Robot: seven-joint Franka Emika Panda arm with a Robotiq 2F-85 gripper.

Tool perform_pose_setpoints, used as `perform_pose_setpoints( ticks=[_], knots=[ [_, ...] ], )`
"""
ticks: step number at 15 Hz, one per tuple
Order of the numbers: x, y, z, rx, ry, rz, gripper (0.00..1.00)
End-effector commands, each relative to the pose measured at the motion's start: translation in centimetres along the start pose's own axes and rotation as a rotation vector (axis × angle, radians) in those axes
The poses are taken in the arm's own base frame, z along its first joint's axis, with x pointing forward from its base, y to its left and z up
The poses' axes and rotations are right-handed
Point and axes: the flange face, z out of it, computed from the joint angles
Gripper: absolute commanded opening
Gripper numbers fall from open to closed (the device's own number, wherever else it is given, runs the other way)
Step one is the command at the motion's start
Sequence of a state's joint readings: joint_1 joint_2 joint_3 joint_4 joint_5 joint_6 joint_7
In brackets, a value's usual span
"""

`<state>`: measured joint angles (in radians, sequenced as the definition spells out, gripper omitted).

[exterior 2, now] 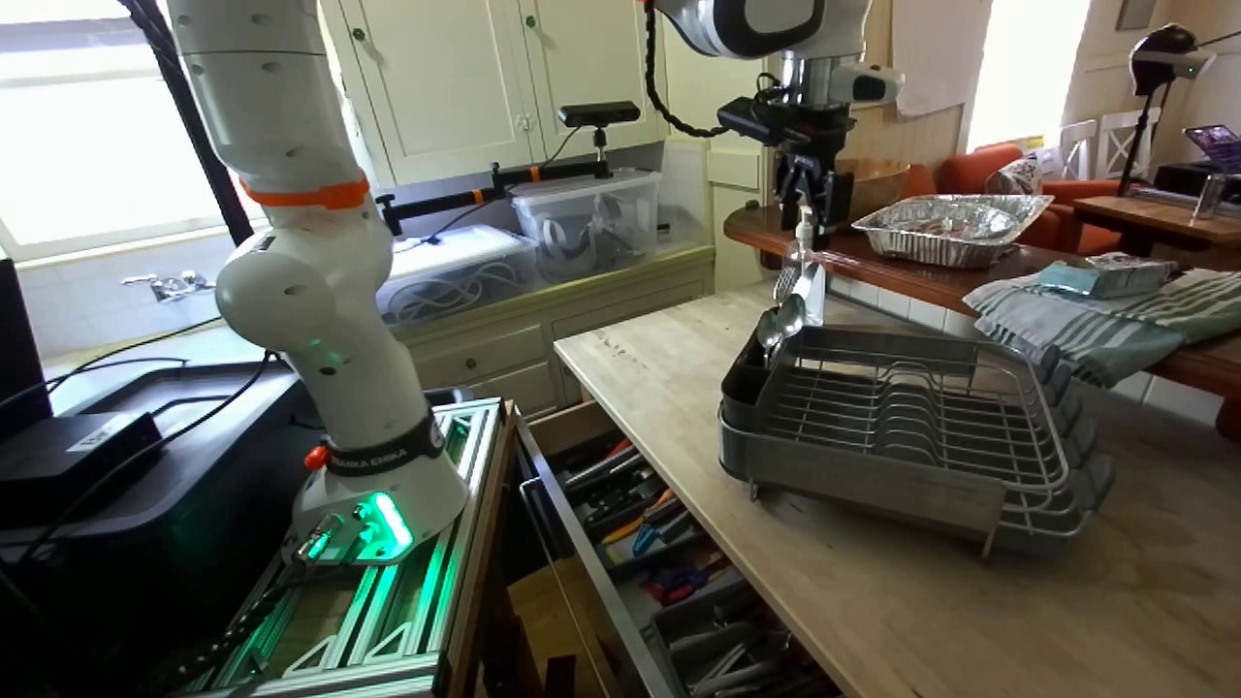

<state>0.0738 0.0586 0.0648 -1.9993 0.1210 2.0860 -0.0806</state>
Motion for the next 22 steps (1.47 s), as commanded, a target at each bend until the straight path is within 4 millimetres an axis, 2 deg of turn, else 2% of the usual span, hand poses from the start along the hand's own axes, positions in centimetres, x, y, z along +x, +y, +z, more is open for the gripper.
perform_pose_setpoints(
  ticks=[1,2,5,9,16,22],
  knots=[
    [0.1,0.0,0.0,0.0,-0.001,0.0,0.91],
    [0.1,0.0,-0.2,0.0,0.002,0.0,0.98],
    [0.2,-0.4,-0.2,0.016,0.031,-0.024,0.99],
    [0.3,-0.7,2.4,0.034,0.076,-0.137,1.0],
    [-0.3,0.1,6.4,0.102,0.225,-0.278,1.0],
    [-1.4,0.5,8.6,0.184,0.266,-0.363,1.0]
  ],
)
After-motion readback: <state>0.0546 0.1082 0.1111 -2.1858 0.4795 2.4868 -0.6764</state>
